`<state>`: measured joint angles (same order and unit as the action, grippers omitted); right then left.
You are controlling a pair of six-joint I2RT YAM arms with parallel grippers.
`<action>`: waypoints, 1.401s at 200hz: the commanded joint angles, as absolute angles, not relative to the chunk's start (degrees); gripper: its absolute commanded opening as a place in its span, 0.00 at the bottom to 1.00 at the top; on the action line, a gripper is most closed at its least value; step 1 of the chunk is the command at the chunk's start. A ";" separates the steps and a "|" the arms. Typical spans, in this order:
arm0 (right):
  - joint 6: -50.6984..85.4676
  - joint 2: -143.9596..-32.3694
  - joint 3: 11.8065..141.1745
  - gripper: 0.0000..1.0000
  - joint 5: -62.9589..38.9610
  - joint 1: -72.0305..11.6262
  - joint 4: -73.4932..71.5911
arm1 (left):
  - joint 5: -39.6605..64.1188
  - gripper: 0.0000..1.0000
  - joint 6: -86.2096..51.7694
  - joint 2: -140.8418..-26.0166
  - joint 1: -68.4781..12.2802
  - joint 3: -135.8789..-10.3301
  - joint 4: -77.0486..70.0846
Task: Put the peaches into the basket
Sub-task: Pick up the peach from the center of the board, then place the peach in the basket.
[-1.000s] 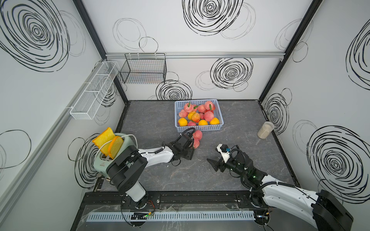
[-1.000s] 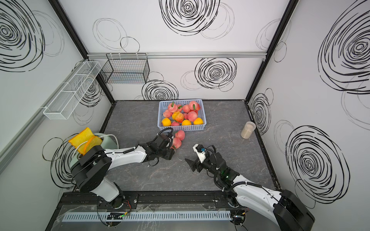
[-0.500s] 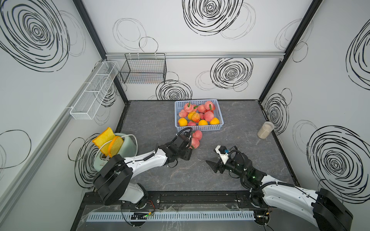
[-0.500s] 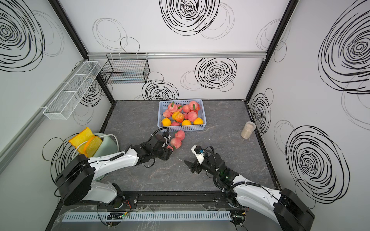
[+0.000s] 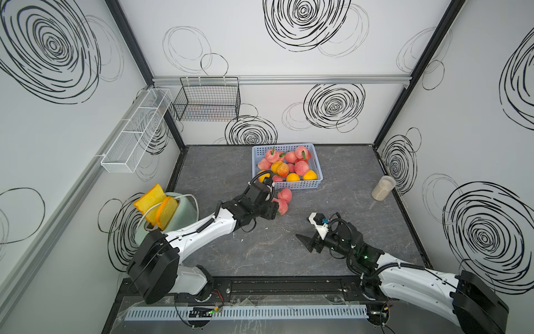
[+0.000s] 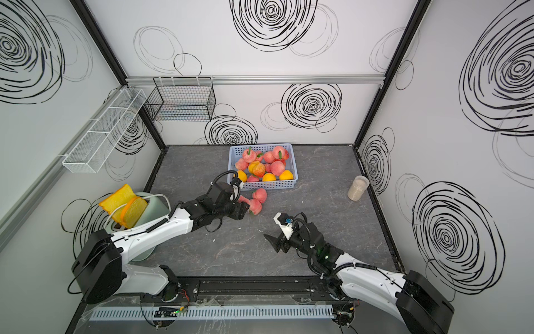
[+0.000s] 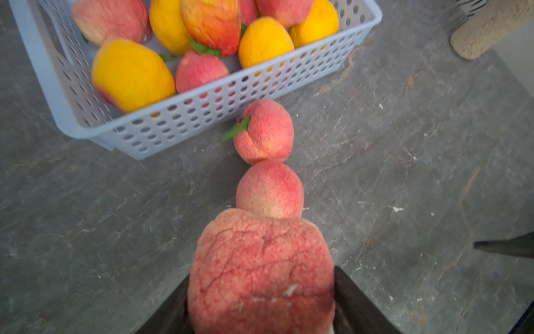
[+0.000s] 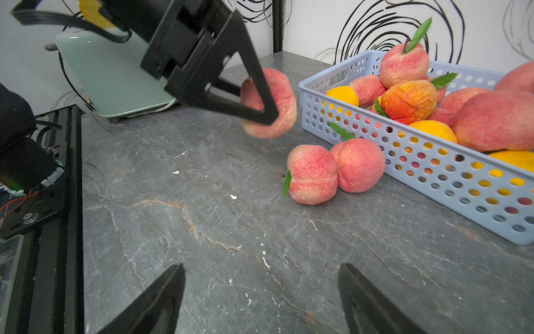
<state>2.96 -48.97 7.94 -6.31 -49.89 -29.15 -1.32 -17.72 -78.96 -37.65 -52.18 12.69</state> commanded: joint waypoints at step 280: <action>1.14 -48.43 8.96 0.86 -3.35 -51.67 -32.70 | 0.20 0.74 -13.58 -118.18 -22.44 -86.12 -0.36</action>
